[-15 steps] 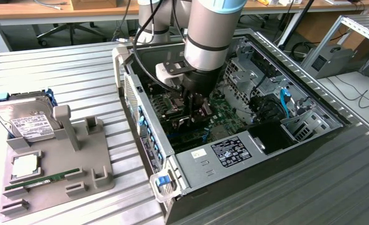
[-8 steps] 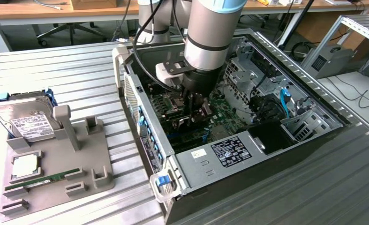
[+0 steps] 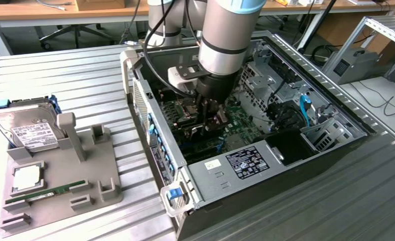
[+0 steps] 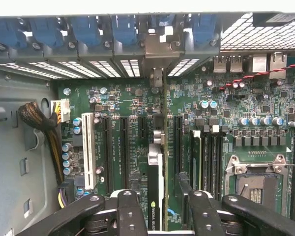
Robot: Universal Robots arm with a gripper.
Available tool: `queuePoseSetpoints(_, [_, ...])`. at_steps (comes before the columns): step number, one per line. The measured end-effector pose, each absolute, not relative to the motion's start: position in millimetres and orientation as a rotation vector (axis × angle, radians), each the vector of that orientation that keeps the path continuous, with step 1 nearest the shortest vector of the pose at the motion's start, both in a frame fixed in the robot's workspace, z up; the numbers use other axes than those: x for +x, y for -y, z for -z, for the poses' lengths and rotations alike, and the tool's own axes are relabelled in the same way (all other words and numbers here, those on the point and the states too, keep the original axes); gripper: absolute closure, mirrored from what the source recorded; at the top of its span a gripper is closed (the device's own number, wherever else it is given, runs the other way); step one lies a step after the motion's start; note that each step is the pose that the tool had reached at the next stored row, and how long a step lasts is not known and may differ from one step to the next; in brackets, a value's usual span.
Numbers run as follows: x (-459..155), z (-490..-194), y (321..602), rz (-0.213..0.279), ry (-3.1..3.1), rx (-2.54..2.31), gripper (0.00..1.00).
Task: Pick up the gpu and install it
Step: 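Insert the gpu into the slot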
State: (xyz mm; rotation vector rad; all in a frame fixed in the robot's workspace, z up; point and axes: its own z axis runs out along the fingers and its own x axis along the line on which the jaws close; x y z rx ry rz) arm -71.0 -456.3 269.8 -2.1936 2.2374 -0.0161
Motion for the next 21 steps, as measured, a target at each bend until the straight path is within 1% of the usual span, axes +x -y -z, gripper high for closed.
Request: queuePoseSetpoints(21, [-71.6, -269.2, 456.4, 0.011, -2.241, -2.195, 0.59])
